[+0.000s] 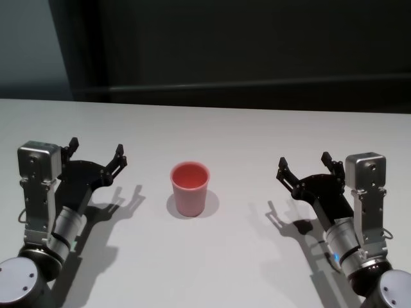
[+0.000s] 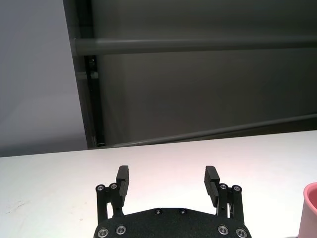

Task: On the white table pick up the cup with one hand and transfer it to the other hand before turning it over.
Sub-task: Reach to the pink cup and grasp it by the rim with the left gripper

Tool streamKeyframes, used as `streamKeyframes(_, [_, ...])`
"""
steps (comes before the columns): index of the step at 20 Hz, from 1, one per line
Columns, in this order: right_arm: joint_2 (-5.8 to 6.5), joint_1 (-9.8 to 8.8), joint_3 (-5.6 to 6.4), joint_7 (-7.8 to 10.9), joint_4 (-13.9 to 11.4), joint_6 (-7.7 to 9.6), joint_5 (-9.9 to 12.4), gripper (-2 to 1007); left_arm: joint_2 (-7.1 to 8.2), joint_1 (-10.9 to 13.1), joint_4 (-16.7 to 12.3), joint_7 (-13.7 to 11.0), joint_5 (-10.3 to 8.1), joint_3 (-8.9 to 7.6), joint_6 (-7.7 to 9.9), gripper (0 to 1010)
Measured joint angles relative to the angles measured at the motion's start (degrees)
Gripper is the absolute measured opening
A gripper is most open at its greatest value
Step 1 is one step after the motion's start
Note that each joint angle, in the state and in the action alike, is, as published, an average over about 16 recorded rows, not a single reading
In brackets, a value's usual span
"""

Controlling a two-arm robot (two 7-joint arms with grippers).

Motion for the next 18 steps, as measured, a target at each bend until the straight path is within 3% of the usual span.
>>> streamKeyframes(18, [0.00, 0.00, 0.00, 0.00, 0.00, 0.00, 0.00, 1002, 0.00, 0.00, 0.00, 0.00, 0.00, 0.00, 0.00, 1001])
